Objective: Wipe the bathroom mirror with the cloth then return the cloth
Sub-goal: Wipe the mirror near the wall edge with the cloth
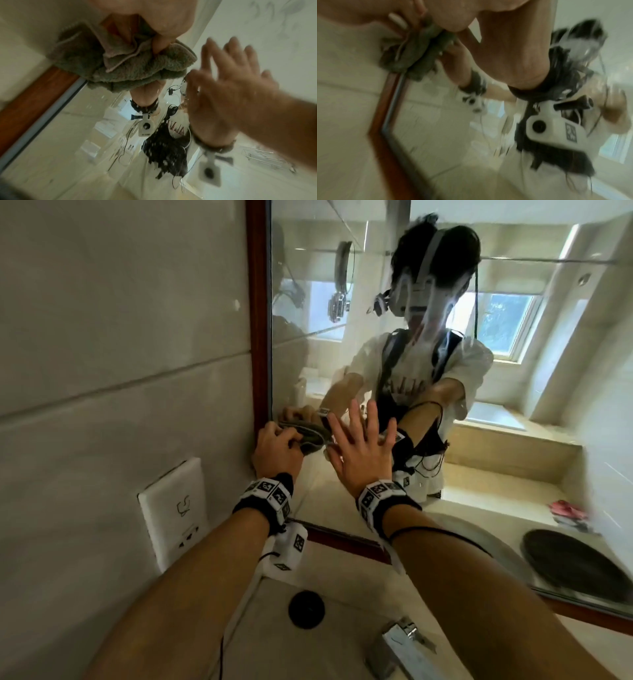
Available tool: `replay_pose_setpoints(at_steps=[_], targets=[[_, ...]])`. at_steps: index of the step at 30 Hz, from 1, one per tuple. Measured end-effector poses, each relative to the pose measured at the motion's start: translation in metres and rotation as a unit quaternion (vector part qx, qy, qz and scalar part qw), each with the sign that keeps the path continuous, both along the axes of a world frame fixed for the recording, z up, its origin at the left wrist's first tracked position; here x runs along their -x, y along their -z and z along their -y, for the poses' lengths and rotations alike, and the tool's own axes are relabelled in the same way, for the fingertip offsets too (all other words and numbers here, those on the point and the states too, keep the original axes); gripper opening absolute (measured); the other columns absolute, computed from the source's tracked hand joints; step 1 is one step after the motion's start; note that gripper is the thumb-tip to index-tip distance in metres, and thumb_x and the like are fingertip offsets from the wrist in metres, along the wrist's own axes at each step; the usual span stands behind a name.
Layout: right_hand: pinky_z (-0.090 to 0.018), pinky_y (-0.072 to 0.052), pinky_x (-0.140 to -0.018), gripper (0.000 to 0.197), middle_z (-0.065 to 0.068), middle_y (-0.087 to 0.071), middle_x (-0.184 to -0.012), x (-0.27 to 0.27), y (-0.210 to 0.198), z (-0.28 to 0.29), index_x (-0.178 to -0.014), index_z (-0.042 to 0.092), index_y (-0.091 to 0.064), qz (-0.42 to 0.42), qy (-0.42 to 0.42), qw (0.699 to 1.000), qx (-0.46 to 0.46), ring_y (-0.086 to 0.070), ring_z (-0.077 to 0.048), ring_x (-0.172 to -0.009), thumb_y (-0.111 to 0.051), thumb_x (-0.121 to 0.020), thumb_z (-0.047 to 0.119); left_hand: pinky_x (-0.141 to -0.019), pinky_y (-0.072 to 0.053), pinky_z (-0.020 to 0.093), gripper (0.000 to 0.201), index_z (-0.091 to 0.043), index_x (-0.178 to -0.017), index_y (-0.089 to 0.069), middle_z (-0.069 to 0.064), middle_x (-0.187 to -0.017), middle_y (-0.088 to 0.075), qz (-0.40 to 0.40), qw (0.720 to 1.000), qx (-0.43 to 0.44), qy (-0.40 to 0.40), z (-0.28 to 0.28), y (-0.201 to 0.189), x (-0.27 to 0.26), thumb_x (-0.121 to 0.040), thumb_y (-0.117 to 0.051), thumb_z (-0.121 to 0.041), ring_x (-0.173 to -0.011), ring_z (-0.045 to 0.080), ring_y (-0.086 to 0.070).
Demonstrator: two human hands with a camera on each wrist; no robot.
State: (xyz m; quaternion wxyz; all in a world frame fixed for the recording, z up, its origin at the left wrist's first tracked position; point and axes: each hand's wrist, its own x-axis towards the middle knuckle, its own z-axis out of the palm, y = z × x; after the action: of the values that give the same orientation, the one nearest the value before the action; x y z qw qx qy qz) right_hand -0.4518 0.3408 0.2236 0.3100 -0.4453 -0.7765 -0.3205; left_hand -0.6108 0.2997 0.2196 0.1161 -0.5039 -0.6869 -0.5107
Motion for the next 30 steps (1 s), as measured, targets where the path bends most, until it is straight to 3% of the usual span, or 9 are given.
replay_pose_setpoints(at_steps=[2, 5, 7, 11, 14, 17, 23, 27, 30], targets=[[-0.069, -0.008, -0.111, 0.072, -0.007, -0.001, -0.163, -0.007, 0.048, 0.007, -0.154, 0.034, -0.014, 0.02, 0.013, 0.999, 0.049, 0.017, -0.034, -0.147, -0.048, -0.093, 0.053, -0.061, -0.032, 0.031, 0.011, -0.012, -0.083, -0.073, 0.011, -0.096, -0.056, 0.006, 0.999, 0.041, 0.014, 0.003, 0.016, 0.001, -0.084, -0.063, -0.006, -0.09, 0.033, -0.052], [-0.069, -0.014, -0.109, 0.081, -0.006, -0.003, -0.163, -0.021, 0.083, 0.015, -0.153, 0.034, -0.013, 0.059, 0.025, 0.994, 0.085, -0.001, -0.035, -0.149, -0.058, -0.088, 0.05, -0.063, -0.038, 0.032, 0.011, -0.011, -0.085, -0.072, 0.012, -0.097, -0.055, 0.01, 0.997, 0.068, 0.03, 0.01, 0.025, -0.001, -0.085, -0.062, -0.006, -0.091, 0.033, -0.052], [-0.069, -0.016, -0.108, 0.082, -0.006, -0.002, -0.162, -0.026, 0.087, 0.018, -0.153, 0.034, -0.012, 0.08, 0.03, 0.992, 0.097, -0.003, -0.035, -0.148, -0.058, -0.087, 0.05, -0.064, -0.045, 0.037, 0.01, -0.012, -0.084, -0.071, 0.013, -0.096, -0.056, 0.007, 0.999, 0.04, 0.03, 0.011, 0.01, -0.005, -0.084, -0.063, -0.008, -0.091, 0.033, -0.053], [-0.068, -0.014, -0.109, 0.081, -0.007, 0.0, -0.163, -0.025, 0.083, 0.021, -0.154, 0.034, -0.01, 0.089, 0.041, 0.989, 0.113, 0.001, -0.035, -0.149, -0.056, -0.089, 0.047, -0.069, -0.04, 0.029, 0.01, -0.015, -0.088, -0.072, 0.01, -0.102, -0.058, 0.008, 0.998, -0.059, 0.036, 0.004, -0.053, -0.014, -0.085, -0.063, -0.012, -0.097, 0.029, -0.055], [-0.069, -0.01, -0.11, 0.086, -0.008, 0.001, -0.163, -0.025, 0.083, 0.023, -0.154, 0.033, -0.013, 0.09, 0.041, 0.987, 0.127, 0.003, -0.036, -0.149, -0.062, -0.084, 0.043, -0.068, -0.037, 0.026, 0.01, -0.017, -0.09, -0.072, 0.007, -0.104, -0.058, -0.015, 0.997, -0.065, 0.029, 0.001, -0.064, -0.015, -0.086, -0.062, -0.014, -0.099, 0.025, -0.055], [-0.069, -0.006, -0.111, 0.092, -0.01, 0.005, -0.162, -0.026, 0.082, 0.027, -0.153, 0.031, -0.015, 0.097, 0.036, 0.986, 0.134, 0.006, -0.038, -0.148, -0.068, -0.079, 0.042, -0.064, -0.039, 0.028, 0.008, -0.016, -0.084, -0.07, 0.007, -0.098, -0.057, -0.035, 0.998, -0.042, 0.035, 0.001, -0.027, -0.008, -0.084, -0.064, -0.013, -0.093, 0.027, -0.055], [-0.068, 0.001, -0.111, 0.096, -0.01, 0.005, -0.162, -0.026, 0.08, 0.033, -0.153, 0.032, -0.017, 0.099, 0.034, 0.986, 0.126, 0.006, -0.038, -0.148, -0.072, -0.074, 0.038, -0.057, -0.049, 0.042, 0.013, -0.013, -0.071, -0.068, 0.011, -0.085, -0.052, -0.012, 0.998, 0.048, 0.044, 0.003, 0.068, -0.001, -0.076, -0.062, -0.002, -0.084, 0.034, -0.051], [-0.067, 0.004, -0.111, 0.095, -0.009, 0.008, -0.162, -0.027, 0.079, 0.033, -0.153, 0.034, -0.016, 0.112, 0.038, 0.985, 0.126, 0.009, -0.038, -0.148, -0.071, -0.075, 0.038, -0.061, -0.041, 0.032, 0.01, -0.012, -0.075, -0.068, 0.011, -0.096, -0.051, 0.007, 0.993, 0.111, 0.039, 0.006, 0.093, -0.001, -0.078, -0.061, -0.006, -0.084, 0.03, -0.049], [-0.066, 0.004, -0.111, 0.097, -0.008, 0.006, -0.163, -0.031, 0.081, 0.03, -0.153, 0.035, -0.015, 0.119, 0.038, 0.986, 0.111, 0.007, -0.036, -0.148, -0.071, -0.074, 0.035, -0.062, -0.034, 0.031, 0.013, -0.012, -0.076, -0.069, 0.011, -0.098, -0.052, 0.016, 0.992, 0.125, 0.031, 0.006, 0.106, -0.003, -0.077, -0.06, -0.003, -0.09, 0.028, -0.048]])
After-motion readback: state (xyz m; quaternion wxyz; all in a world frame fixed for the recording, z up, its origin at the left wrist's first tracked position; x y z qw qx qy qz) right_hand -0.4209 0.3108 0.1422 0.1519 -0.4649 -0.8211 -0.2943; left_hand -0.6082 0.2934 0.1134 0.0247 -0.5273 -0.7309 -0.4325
